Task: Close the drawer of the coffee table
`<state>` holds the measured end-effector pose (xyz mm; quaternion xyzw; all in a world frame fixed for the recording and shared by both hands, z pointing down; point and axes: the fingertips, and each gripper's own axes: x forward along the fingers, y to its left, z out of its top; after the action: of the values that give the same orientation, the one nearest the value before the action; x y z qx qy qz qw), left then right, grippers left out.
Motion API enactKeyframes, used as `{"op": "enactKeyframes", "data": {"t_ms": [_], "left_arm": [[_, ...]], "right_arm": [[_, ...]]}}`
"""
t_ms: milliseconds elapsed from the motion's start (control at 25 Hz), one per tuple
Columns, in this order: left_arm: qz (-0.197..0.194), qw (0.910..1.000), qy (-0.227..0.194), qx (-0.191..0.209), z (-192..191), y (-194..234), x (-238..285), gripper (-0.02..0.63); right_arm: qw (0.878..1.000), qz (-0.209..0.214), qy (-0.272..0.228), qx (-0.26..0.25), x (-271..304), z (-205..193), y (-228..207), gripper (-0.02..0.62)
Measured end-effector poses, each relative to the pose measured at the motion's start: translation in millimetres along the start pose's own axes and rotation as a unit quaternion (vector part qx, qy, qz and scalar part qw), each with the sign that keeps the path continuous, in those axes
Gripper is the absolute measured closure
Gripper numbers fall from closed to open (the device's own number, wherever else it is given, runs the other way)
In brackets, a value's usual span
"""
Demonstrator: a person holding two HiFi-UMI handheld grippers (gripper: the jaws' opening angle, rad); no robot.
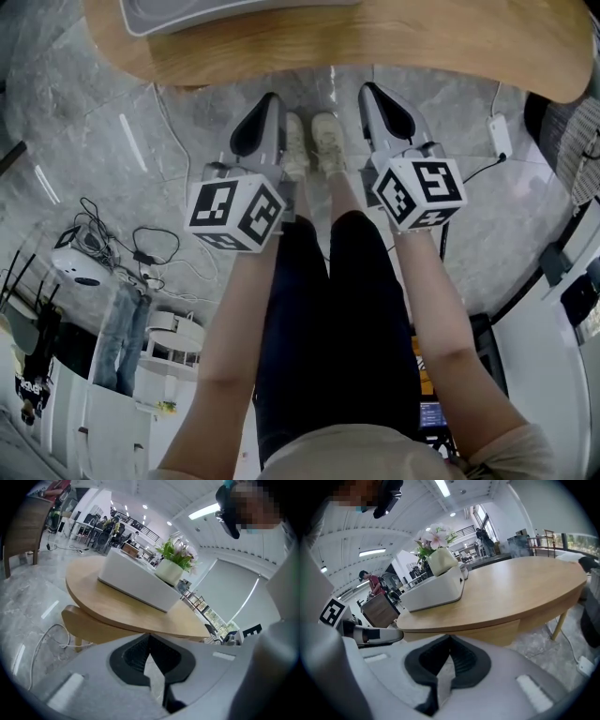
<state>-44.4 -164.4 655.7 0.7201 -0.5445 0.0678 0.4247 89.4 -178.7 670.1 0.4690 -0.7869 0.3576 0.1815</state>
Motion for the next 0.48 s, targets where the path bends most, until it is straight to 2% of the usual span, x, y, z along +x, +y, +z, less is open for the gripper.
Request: {"op": "enactKeyframes", "data": {"t_ms": [280, 480], "left_arm": [[-0.014, 0.9994, -0.016, 0.028, 39, -25, -29, 0.604], [-0.014, 0.9989, -0.029, 0.034, 71, -35, -55, 0.604]], "right_arm": [[0.999, 0.024, -0.026, -0.006, -43, 43, 35, 0.592], [0.997, 0.053, -0.031, -0.045, -67, 73, 75, 0.592]]}}
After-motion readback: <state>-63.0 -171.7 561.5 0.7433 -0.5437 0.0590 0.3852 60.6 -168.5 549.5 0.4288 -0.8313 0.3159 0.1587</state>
